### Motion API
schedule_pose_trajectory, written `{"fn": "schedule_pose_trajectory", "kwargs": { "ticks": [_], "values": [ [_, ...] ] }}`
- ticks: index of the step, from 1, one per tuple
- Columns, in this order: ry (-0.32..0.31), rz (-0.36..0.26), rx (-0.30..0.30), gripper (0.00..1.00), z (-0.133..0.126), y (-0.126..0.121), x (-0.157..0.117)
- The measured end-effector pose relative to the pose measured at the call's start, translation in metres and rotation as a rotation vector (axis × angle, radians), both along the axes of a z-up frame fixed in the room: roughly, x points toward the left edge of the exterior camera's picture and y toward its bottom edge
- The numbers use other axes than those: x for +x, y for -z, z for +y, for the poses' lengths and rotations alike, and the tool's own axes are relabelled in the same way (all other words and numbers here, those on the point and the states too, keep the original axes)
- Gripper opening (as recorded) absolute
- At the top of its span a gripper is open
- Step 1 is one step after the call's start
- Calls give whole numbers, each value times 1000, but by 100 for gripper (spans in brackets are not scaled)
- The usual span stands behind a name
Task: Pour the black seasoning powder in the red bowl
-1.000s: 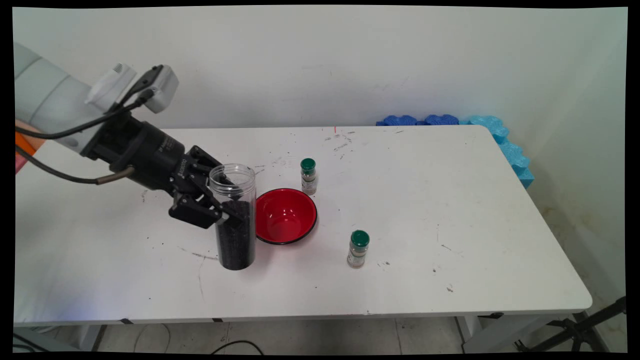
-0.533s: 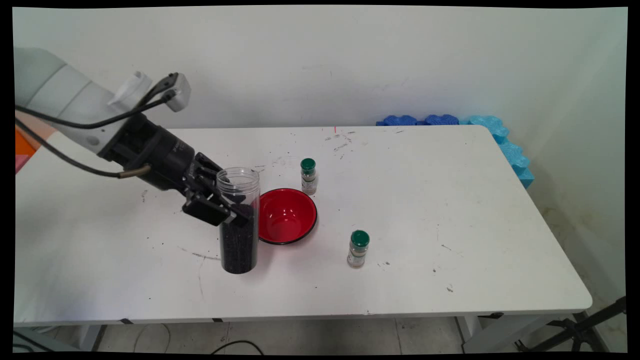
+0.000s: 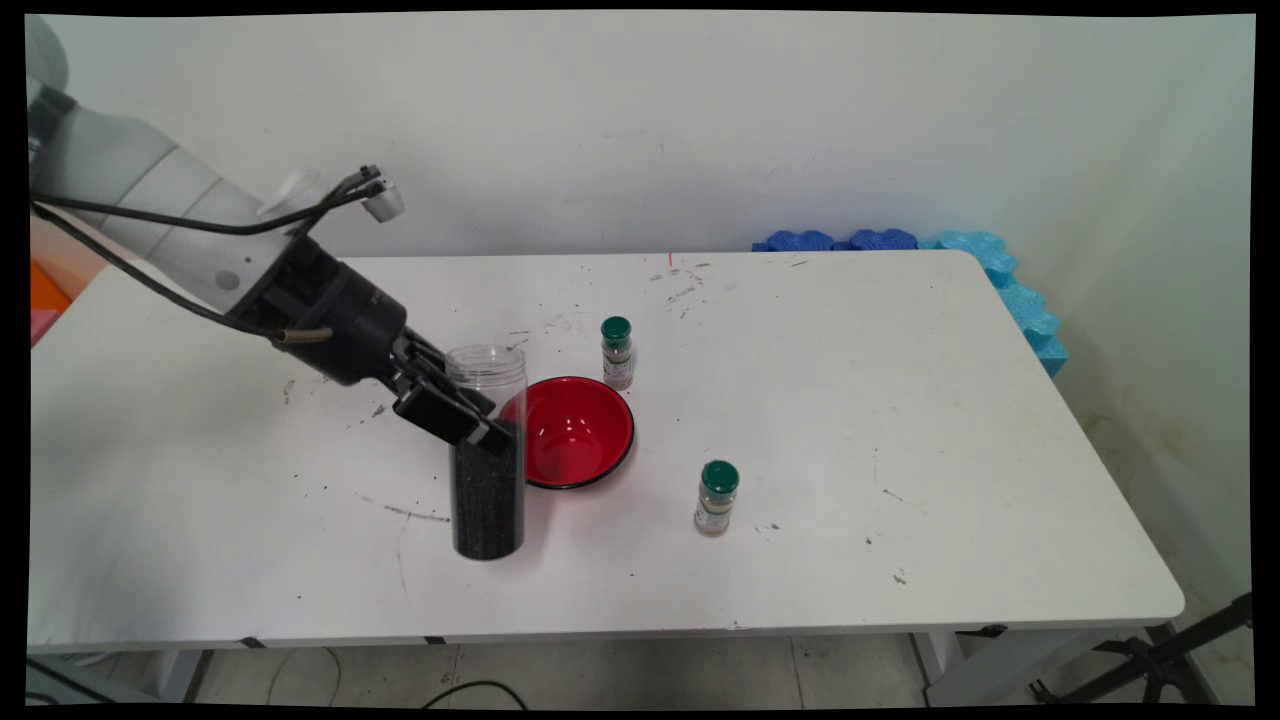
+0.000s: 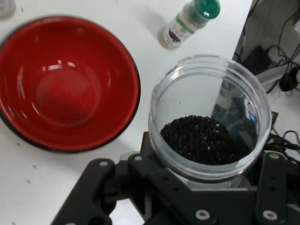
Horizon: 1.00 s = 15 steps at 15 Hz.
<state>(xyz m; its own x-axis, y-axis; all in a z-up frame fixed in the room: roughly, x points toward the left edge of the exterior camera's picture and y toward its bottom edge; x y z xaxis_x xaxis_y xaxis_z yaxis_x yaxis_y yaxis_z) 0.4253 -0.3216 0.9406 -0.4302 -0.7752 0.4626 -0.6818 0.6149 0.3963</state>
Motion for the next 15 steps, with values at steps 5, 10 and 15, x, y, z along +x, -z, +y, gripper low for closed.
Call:
{"fn": "schedule_pose_trajectory", "kwargs": {
  "ticks": [5, 10, 15],
  "values": [
    [-128, 48, 150, 0, -7, 13, 7],
    [-239, 103, 290, 0, -16, 24, 10],
    [-324, 169, 428, 0, -25, 28, 6]
  ]
}}
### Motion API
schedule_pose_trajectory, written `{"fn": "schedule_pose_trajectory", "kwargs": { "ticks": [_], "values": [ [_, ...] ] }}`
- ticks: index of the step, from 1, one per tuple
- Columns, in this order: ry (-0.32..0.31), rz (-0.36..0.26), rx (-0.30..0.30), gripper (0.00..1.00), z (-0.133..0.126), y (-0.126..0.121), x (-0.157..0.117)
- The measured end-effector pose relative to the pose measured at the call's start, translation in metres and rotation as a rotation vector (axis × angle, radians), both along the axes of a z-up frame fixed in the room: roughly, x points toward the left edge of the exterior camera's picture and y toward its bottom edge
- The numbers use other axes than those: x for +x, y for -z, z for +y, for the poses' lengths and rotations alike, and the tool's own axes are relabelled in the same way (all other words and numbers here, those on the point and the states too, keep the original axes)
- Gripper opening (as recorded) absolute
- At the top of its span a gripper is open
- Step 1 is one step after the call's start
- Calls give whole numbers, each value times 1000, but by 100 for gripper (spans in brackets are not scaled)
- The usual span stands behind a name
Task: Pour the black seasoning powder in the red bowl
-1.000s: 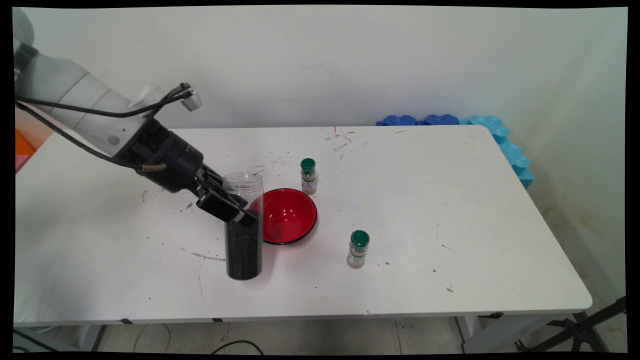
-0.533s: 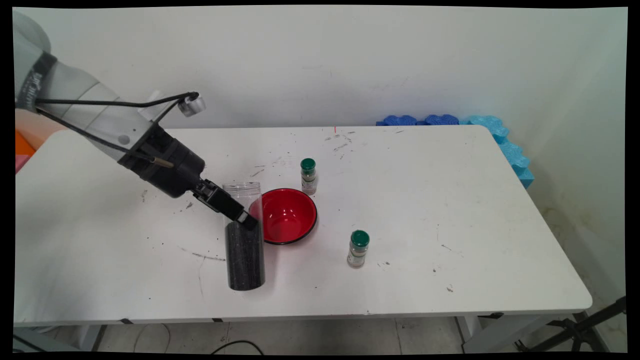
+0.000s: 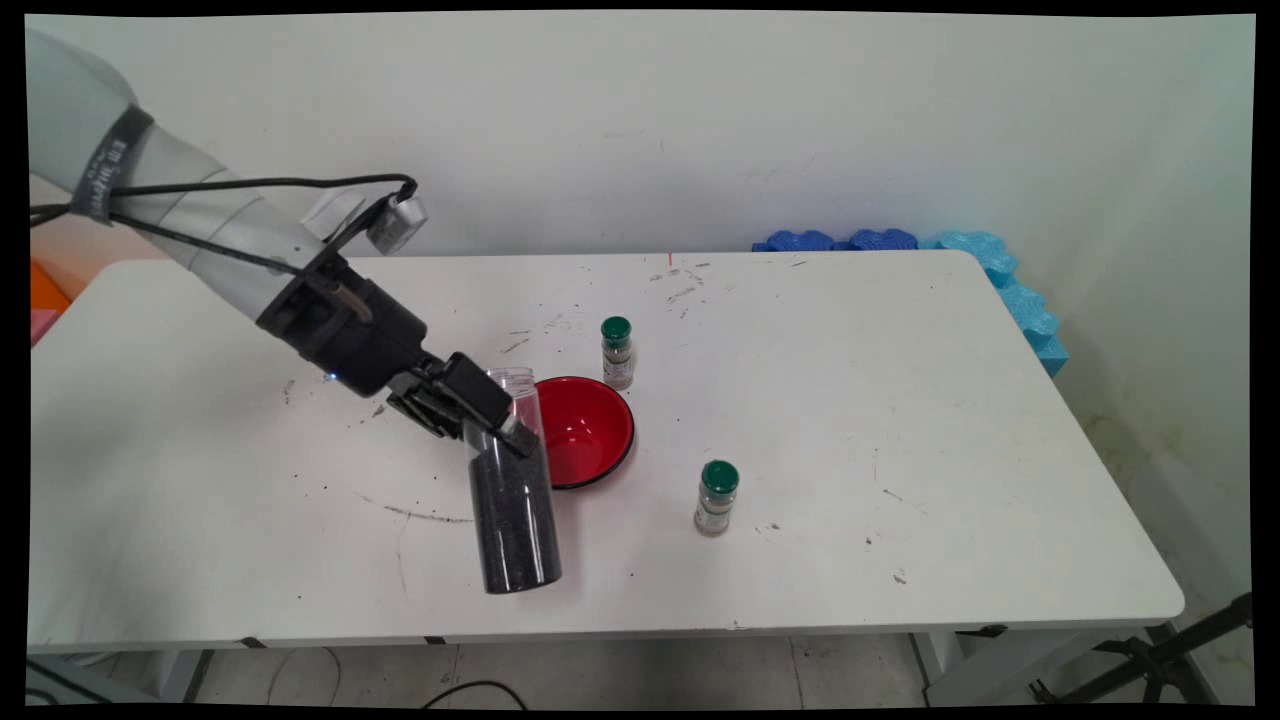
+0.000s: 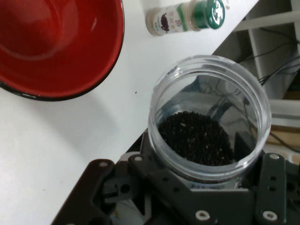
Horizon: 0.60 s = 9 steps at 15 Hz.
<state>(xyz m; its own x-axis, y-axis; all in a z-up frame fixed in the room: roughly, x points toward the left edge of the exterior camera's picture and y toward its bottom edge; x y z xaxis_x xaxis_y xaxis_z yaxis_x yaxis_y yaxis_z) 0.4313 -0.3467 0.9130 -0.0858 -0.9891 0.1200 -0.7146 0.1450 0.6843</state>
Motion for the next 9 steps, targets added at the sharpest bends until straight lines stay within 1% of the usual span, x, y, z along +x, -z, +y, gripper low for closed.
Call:
{"fn": "schedule_pose_trajectory", "kwargs": {
  "ticks": [3, 6, 9],
  "values": [
    [-46, 19, 40, 0, -5, 2, 0],
    [-129, 48, 101, 0, -10, 3, 0],
    [-189, 62, 158, 0, -13, 5, 0]
  ]
}}
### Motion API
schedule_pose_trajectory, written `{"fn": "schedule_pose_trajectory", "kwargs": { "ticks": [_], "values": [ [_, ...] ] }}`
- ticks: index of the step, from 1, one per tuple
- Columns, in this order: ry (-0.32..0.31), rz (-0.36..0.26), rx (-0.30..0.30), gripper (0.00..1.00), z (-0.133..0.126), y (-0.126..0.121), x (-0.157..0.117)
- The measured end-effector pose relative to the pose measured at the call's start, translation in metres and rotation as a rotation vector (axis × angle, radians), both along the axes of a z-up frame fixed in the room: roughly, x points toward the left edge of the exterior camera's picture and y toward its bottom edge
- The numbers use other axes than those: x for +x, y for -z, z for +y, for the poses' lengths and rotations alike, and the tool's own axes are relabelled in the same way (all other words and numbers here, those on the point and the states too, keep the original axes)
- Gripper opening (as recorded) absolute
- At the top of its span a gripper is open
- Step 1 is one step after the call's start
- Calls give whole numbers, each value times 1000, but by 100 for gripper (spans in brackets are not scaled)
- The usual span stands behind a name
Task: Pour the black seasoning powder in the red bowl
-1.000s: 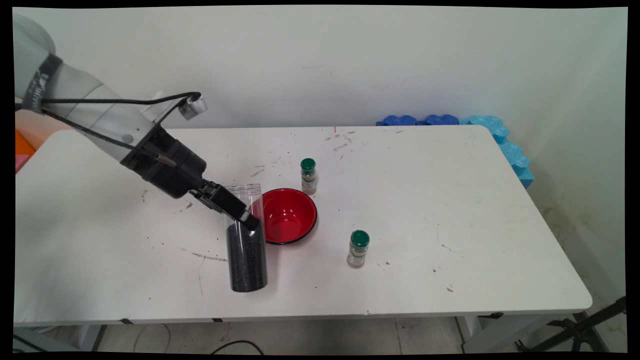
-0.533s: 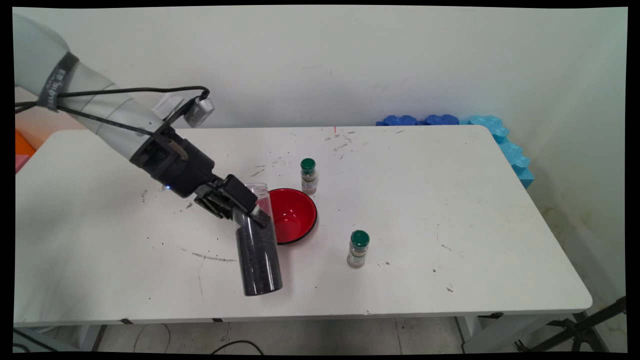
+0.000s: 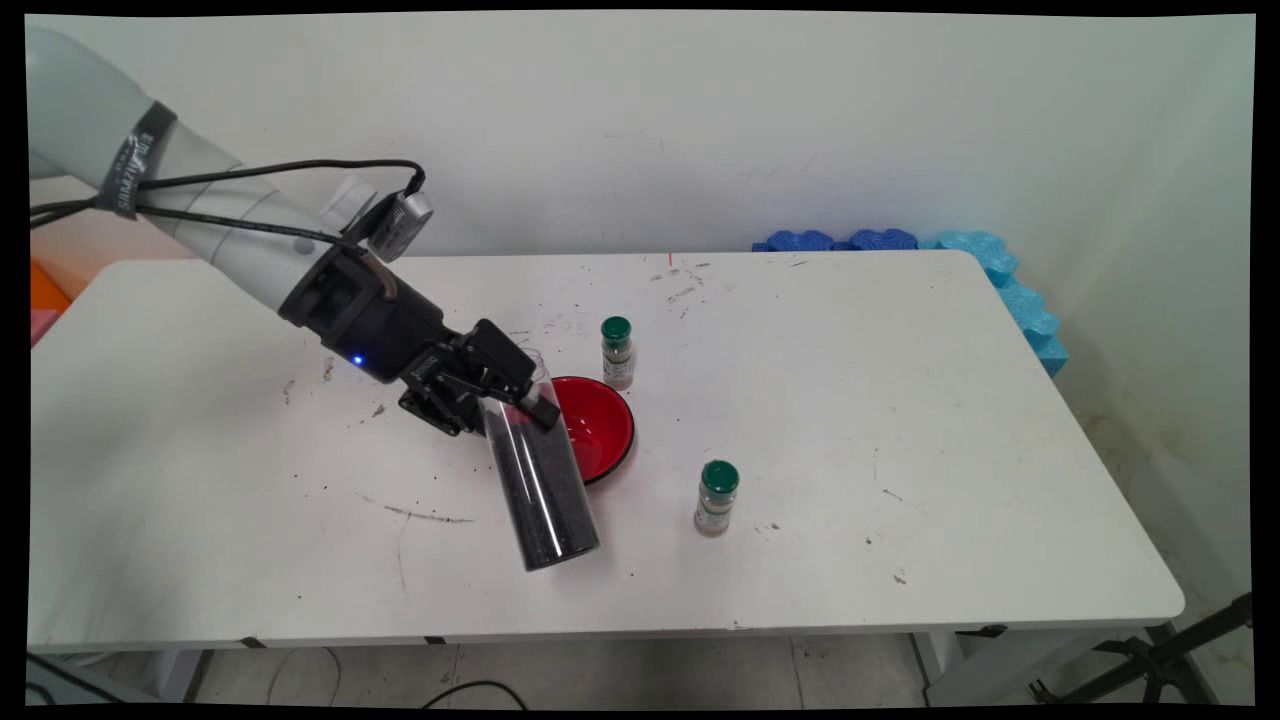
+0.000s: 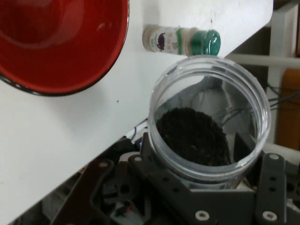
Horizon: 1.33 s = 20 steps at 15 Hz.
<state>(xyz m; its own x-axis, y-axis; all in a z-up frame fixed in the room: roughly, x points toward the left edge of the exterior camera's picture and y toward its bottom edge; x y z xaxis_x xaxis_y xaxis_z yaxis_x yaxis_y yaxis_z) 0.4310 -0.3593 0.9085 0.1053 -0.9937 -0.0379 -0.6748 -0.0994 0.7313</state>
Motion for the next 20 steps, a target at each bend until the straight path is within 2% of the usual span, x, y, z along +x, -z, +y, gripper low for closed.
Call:
{"fn": "schedule_pose_trajectory", "kwargs": {
  "ticks": [6, 11, 16, 20],
  "values": [
    [-106, 14, 103, 0, -4, 4, 1],
    [-221, 32, 195, 0, -10, 9, 3],
    [-355, 68, 314, 0, -18, 13, 4],
    [-429, 93, 387, 0, -24, 17, 4]
  ]
}}
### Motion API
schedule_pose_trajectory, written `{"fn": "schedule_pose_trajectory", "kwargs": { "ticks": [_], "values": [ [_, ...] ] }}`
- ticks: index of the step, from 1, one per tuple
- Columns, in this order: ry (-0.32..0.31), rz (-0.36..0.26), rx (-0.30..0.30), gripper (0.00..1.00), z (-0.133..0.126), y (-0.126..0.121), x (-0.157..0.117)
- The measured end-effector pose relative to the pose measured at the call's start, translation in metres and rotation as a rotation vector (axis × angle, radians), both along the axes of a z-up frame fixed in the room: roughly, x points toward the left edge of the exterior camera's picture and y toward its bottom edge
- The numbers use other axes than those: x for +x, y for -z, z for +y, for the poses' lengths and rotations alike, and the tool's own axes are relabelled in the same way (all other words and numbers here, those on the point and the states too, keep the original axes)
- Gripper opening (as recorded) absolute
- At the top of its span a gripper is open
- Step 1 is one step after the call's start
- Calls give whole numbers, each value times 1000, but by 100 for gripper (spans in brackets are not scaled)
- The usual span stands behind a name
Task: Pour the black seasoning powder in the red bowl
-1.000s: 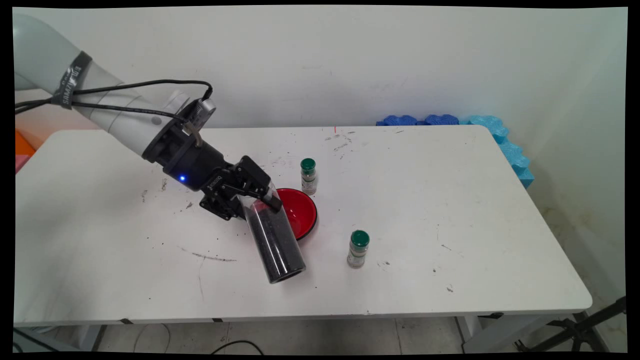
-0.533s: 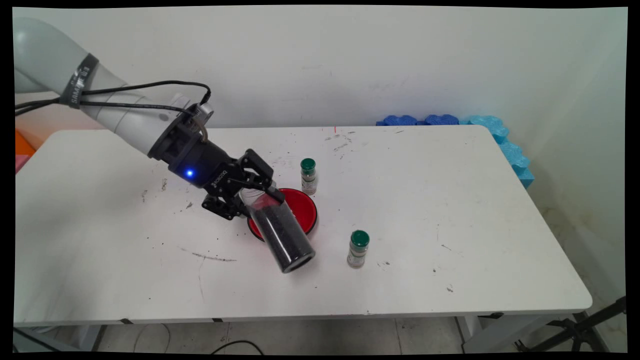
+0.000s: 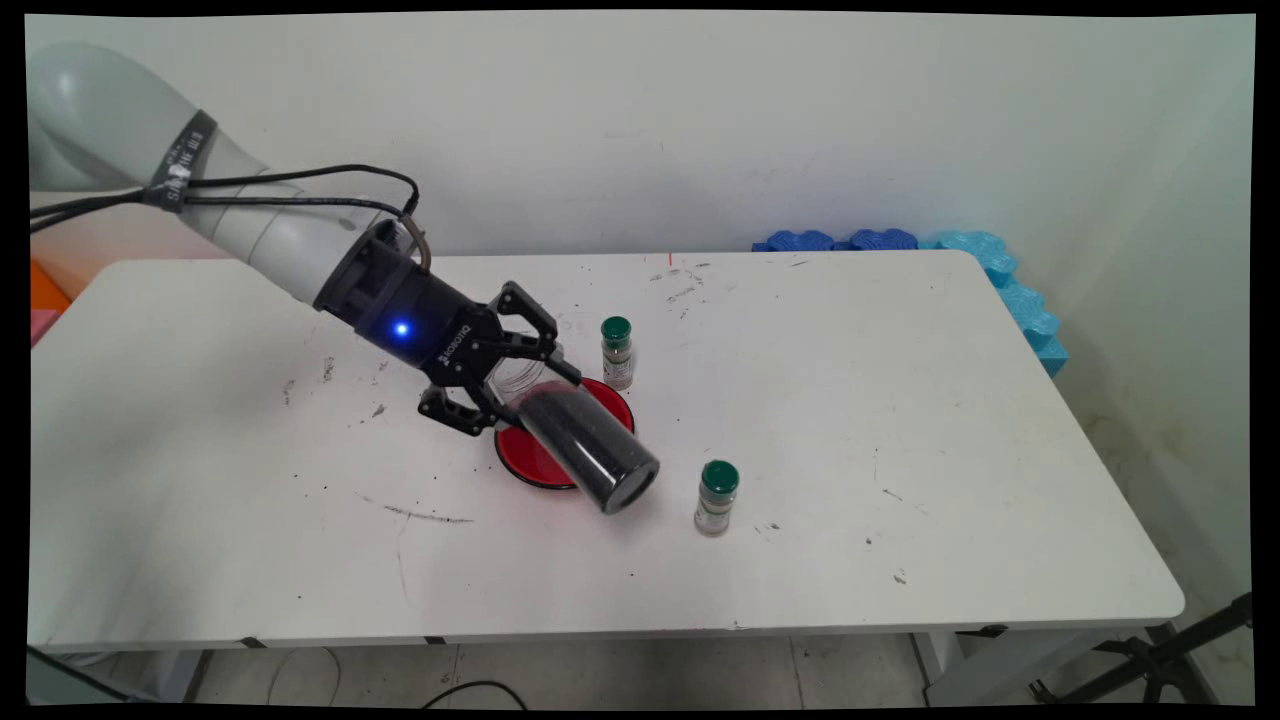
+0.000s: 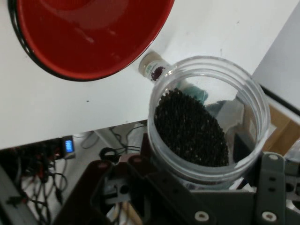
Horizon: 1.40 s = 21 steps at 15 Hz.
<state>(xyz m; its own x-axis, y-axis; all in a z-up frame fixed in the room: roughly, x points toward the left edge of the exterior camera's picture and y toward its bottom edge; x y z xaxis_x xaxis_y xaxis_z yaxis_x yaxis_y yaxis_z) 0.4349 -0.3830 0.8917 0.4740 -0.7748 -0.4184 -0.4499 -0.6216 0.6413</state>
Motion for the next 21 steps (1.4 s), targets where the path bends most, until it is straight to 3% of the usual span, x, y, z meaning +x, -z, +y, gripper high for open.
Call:
{"fn": "schedule_pose_trajectory", "kwargs": {
  "ticks": [9, 21],
  "values": [
    [-158, 85, 159, 0, -11, 6, -3],
    [-293, 183, 307, 0, -19, 12, -7]
  ]
}}
